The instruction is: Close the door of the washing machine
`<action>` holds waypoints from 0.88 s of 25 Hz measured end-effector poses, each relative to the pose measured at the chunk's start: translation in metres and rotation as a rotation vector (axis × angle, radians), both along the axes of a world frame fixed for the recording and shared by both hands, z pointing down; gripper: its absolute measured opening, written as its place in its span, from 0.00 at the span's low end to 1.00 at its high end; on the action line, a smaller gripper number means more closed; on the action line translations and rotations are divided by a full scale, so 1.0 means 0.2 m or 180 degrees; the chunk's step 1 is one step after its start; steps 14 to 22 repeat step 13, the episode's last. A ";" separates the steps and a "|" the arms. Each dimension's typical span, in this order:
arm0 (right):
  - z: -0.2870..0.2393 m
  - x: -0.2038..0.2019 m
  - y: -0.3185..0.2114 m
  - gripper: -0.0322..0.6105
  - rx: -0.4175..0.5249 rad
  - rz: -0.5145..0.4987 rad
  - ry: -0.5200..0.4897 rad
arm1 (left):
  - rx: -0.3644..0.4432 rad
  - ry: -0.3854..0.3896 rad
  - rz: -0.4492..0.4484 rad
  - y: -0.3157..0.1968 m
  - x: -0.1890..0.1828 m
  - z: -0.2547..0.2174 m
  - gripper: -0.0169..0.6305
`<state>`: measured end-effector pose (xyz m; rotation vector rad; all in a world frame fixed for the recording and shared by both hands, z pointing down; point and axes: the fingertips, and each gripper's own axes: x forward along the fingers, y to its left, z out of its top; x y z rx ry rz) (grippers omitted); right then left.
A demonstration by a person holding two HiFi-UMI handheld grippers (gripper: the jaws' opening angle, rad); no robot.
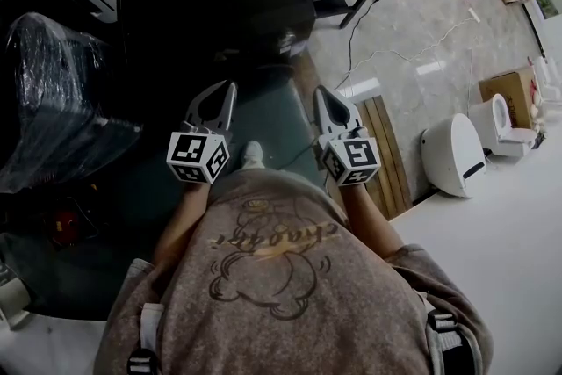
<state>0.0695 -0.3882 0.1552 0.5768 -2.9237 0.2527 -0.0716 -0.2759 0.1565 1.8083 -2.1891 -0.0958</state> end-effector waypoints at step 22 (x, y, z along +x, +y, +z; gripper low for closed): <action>0.01 -0.01 0.00 0.05 -0.0014 -0.0031 0.0062 | -0.0025 0.0056 0.0046 -0.01 0.00 0.01 0.03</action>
